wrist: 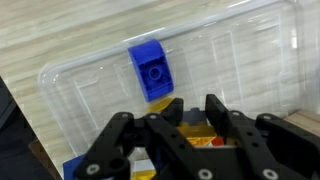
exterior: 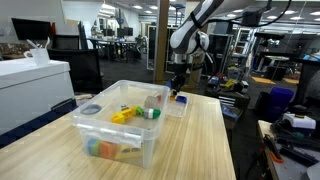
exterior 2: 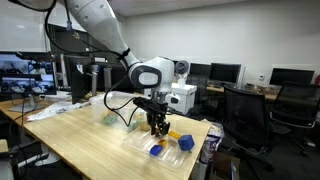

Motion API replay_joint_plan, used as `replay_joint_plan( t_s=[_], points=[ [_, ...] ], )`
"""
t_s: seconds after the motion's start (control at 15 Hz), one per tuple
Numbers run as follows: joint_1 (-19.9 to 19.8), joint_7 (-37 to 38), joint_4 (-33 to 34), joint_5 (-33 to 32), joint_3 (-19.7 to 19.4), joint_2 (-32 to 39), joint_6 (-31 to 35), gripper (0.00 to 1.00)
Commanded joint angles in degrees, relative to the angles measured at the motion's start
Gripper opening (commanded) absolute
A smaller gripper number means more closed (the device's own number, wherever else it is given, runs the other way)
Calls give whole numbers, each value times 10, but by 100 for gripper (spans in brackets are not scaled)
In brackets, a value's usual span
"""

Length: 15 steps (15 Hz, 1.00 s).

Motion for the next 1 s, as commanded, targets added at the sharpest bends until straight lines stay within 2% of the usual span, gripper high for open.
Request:
replay_joint_plan(
  t_s=[0.0, 0.07, 0.47, 0.93],
  points=[
    [0, 42, 17, -22, 10, 6, -29, 56],
    [1, 46, 18, -23, 12, 6, -29, 58],
    [1, 52, 22, -20, 22, -5, -34, 98],
    [7, 44, 4, -4, 40, -89, -4, 100]
  ],
)
